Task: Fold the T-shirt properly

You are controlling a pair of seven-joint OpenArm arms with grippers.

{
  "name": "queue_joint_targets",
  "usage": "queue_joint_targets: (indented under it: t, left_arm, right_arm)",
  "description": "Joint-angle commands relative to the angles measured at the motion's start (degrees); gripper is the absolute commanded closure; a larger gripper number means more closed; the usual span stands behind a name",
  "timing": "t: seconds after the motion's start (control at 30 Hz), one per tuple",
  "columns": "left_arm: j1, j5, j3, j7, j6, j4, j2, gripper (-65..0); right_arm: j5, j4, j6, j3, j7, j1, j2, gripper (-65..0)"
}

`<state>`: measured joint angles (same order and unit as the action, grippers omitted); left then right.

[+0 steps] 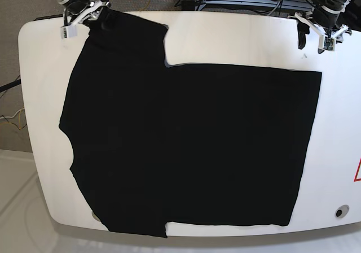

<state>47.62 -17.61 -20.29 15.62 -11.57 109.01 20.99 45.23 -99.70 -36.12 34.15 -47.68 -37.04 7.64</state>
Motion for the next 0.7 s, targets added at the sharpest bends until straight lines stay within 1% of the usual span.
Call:
queue_joint_targets:
  t: [0.0,0.07,0.2,0.27,0.33,0.4,0.47,0.6,0.67]
  left_arm:
    - [0.3,0.1,-0.4,-1.4,0.3,1.5,0.4,-32.9]
    - [-0.1,-1.7,0.1,-1.1,0.4,1.5,0.0,-33.0]
    - [-0.8,-3.3,-0.8,-0.8,0.2,1.4,-0.5,-33.0]
    - [-1.7,-5.5,-2.1,0.2,-0.1,1.1,-0.7,-33.4]
    - [-2.7,-8.9,-4.2,1.9,-0.8,0.7,-0.9,-33.9]
    - [-3.9,-13.7,-6.7,4.2,-1.8,0.1,-1.0,-34.8]
    - [-6.9,-25.9,-11.6,10.2,-4.4,-1.7,-1.3,-35.9]
    - [-8.6,-29.9,-14.3,11.5,-5.7,-4.0,-1.7,-36.0]
    - [-9.0,-29.9,-14.6,11.4,-6.0,-4.8,-1.9,-35.6]
  right_arm:
    - [-0.5,-1.3,0.0,1.8,-0.3,-0.5,0.6,-31.6]
    - [-0.4,-2.0,-0.9,3.1,-0.5,-0.8,0.2,-31.5]
    - [-0.7,-1.9,-0.8,3.4,-0.6,-0.8,0.3,-31.7]
    - [-0.8,-1.7,-0.8,3.2,-0.7,-0.9,0.3,-32.0]
    - [-0.7,-1.5,-0.8,2.9,-0.9,-0.9,0.3,-32.2]
    - [-0.6,-1.3,-0.9,2.7,-1.1,-1.0,0.4,-32.4]
    - [0.0,-1.2,-0.8,3.5,-1.5,-0.8,0.3,-32.6]
    - [0.0,-1.4,-1.0,3.6,-1.7,-0.7,0.2,-32.5]
    - [0.0,-1.4,-1.1,3.7,-1.7,-0.5,0.1,-32.3]
